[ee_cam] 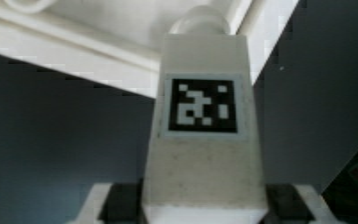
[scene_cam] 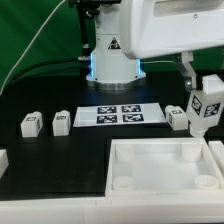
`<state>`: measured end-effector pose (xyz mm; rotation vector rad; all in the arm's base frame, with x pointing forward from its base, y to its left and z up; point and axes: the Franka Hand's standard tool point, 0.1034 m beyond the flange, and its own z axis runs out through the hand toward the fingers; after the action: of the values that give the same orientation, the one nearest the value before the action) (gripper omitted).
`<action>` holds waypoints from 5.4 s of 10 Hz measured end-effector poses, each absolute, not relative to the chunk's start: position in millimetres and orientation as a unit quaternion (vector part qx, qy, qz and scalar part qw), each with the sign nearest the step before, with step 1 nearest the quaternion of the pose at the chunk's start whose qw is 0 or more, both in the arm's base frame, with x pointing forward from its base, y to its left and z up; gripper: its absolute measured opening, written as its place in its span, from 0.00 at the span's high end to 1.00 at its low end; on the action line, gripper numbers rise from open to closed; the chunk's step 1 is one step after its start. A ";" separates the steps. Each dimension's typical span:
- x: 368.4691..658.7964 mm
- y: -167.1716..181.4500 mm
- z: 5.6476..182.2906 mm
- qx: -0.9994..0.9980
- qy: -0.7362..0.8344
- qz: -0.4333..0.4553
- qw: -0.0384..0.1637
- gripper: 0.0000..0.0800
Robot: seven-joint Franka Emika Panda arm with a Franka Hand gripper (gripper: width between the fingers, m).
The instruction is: Assemble one leg
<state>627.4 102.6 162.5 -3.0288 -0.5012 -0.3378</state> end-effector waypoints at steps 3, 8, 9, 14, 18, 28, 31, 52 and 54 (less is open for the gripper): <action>631.1 101.8 161.4 -0.977 -0.160 -0.136 0.025 0.63; 636.0 90.9 153.1 -0.966 -0.162 -0.201 0.018 0.63; 637.1 90.4 147.7 -0.966 -0.161 -0.203 0.018 0.63; 635.8 104.4 133.0 -0.967 -0.130 -0.218 0.031 0.63; 636.4 104.0 133.2 -0.966 -0.131 -0.221 0.031 0.63; 633.6 101.0 113.1 -0.965 -0.132 -0.224 0.030 0.63; 631.4 100.7 109.1 -0.966 -0.132 -0.221 0.030 0.63; 623.9 106.1 95.8 -0.950 -0.131 -0.281 0.027 0.23; 623.8 106.1 95.7 -0.950 -0.131 -0.281 0.027 0.19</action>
Offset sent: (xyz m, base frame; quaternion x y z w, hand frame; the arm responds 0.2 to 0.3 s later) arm 0.0000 0.0000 0.0000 0.0000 0.0899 0.0000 0.9960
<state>623.8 106.1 95.7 -2.9352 -0.4039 -0.8671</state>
